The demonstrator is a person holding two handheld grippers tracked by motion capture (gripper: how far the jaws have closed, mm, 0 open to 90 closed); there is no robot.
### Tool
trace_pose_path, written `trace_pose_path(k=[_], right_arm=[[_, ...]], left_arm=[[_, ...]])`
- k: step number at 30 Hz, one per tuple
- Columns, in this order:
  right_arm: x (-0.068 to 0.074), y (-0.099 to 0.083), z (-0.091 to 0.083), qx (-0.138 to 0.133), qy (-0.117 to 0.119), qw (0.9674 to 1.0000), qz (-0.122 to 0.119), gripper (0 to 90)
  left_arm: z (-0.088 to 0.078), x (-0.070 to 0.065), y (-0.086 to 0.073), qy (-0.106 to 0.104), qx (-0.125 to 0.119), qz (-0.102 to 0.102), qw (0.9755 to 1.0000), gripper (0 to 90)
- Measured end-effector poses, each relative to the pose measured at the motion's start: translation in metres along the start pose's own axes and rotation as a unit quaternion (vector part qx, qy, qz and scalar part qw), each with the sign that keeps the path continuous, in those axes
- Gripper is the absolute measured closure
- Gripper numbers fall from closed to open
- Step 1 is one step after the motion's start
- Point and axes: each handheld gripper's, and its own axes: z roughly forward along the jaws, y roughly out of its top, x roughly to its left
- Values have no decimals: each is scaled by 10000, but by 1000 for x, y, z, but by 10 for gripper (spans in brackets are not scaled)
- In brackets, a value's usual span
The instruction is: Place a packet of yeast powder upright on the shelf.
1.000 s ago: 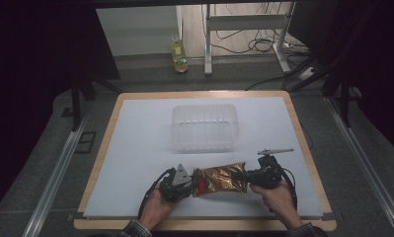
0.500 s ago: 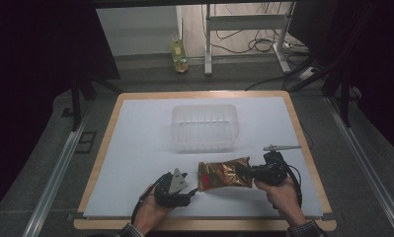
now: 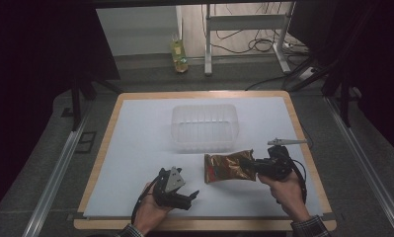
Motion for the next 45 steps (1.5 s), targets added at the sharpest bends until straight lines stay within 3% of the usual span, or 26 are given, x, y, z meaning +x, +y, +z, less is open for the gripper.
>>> trace_pose_path(k=[16, 26, 45], right_arm=[[6, 22, -12, -192, -167, 9996, -133, 799], [10, 38, -11, -281, -161, 9994, -134, 800], [21, 67, 0, -472, -27, 9986, -218, 801]], left_arm=[[-1, -2, -3, -89, -20, 39, 10000, 3], [-1, -4, -4, -158, -63, 76, 9998, 0], [-3, -7, -4, -43, -105, 267, 9996, 0]])
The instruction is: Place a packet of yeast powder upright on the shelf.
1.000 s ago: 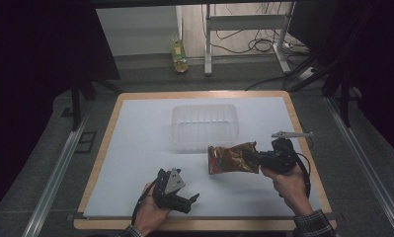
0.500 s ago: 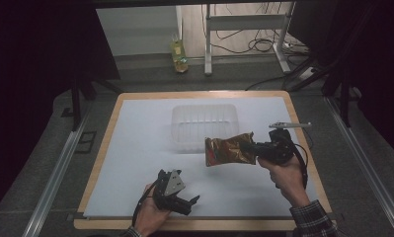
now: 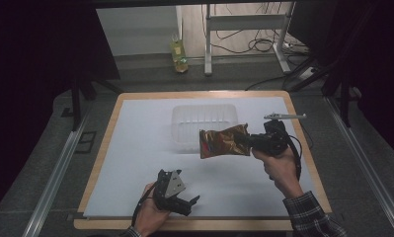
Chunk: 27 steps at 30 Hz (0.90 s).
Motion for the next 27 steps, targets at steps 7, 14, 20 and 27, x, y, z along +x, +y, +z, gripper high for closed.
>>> trace_pose_path(k=[7, 14, 20, 27], right_arm=[[2, 10, 8, -41, 19, 10000, 18, 801], [6, 23, 21, -51, 8, 10000, 5, 801], [8, 35, 35, -59, -21, 10000, 4, 801], [12, 48, 52, -90, -71, 9999, 5, 802]], left_arm=[[-1, 0, 0, 11, -54, 8, 10000, 0], [-2, -1, 1, -2, -62, 36, 10000, 2], [-2, -1, 1, -3, -82, 31, 10000, 4], [-2, -1, 1, -13, -82, 36, 10000, 4]])
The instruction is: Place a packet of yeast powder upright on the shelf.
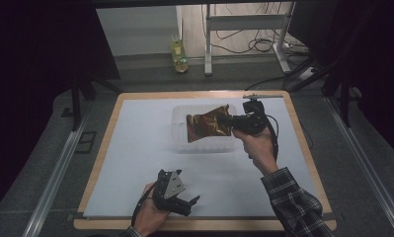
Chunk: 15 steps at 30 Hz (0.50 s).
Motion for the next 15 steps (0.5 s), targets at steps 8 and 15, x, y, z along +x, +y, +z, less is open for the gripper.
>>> trace_pose_path(k=[8, 15], right_arm=[[5, 11, 24, -16, -75, 10000, 49, 802], [8, 20, 49, 28, -190, 9997, 120, 802]], left_arm=[[0, 0, 0, -22, -6, -1, 10000, 5], [-1, 0, 0, -34, -17, -3, 10000, 5]])
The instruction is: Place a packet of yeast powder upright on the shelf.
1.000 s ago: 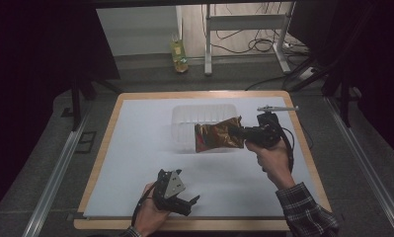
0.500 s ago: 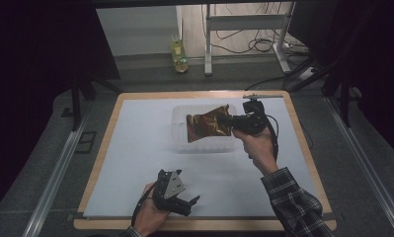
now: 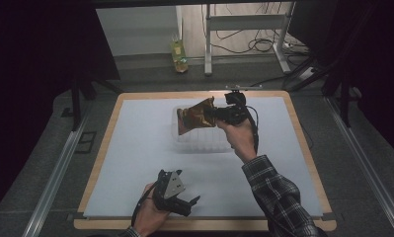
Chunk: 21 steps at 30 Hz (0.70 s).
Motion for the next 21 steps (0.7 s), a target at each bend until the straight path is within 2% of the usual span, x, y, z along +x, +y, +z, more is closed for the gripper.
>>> trace_pose_path(k=[7, 13, 21], right_arm=[[4, 3, 21, 52, -106, 9999, 29, 800], [9, 3, 34, 113, -183, 9997, -62, 793], [12, 6, 49, 161, -186, 9997, -79, 775]], left_arm=[[0, 0, 0, -25, -5, 8, 10000, 6], [0, 0, 0, -32, -6, 7, 10000, 6], [0, 0, 0, -45, -1, 9, 10000, 6]])
